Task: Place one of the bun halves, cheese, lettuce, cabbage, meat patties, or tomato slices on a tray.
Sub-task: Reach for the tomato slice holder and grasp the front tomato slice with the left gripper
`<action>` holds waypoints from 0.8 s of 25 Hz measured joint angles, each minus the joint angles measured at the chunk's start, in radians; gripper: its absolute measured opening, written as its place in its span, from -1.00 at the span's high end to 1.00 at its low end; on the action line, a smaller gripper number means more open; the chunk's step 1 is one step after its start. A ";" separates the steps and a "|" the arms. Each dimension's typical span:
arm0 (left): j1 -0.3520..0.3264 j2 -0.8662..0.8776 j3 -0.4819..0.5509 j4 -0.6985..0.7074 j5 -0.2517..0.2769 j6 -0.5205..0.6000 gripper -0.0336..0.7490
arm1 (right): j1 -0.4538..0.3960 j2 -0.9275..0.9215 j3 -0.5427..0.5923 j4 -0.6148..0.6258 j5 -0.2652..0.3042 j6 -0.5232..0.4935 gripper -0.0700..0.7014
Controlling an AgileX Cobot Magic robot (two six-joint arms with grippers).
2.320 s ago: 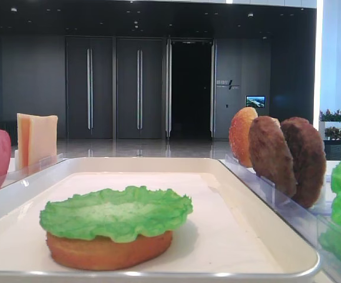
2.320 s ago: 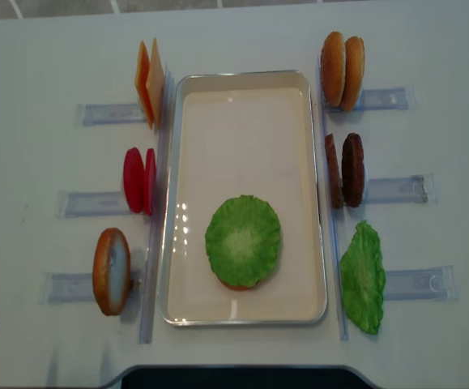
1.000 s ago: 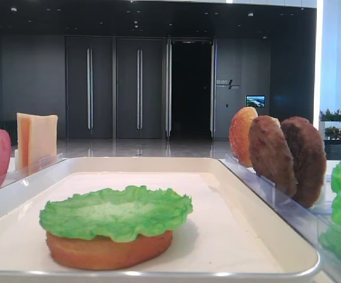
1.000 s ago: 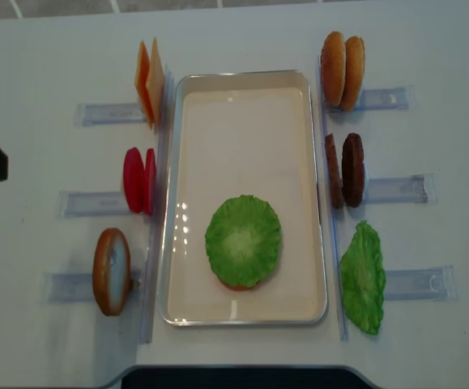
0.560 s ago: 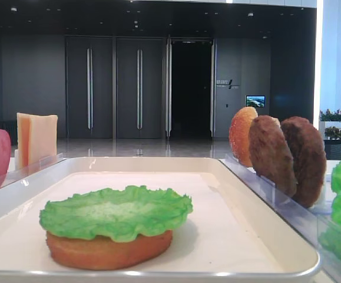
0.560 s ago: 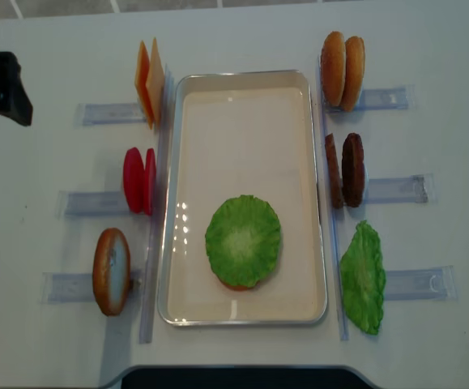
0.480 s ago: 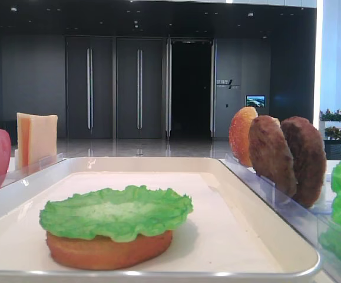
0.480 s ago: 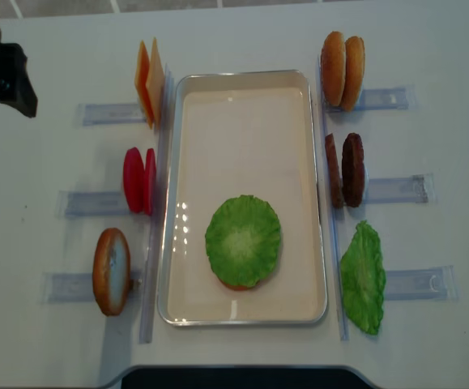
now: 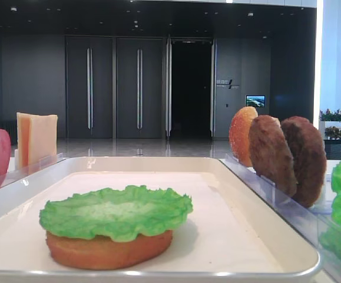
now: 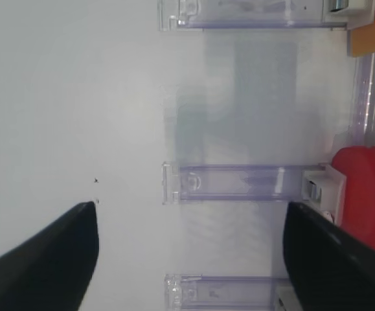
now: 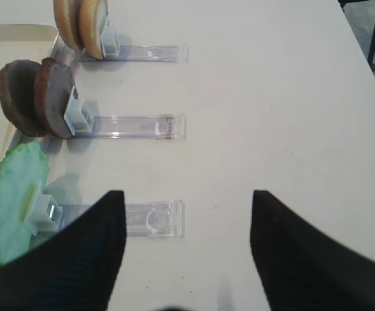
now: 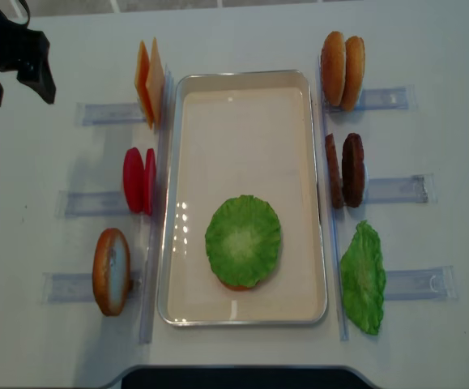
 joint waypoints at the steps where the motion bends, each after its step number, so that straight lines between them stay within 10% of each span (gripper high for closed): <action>1: 0.000 0.007 -0.002 0.000 0.000 0.000 -0.83 | 0.000 0.000 0.000 0.000 0.000 0.000 -0.30; 20: -0.368 0.018 -0.005 0.073 0.000 -0.296 -0.73 | 0.000 0.000 0.000 0.001 0.000 0.000 -0.30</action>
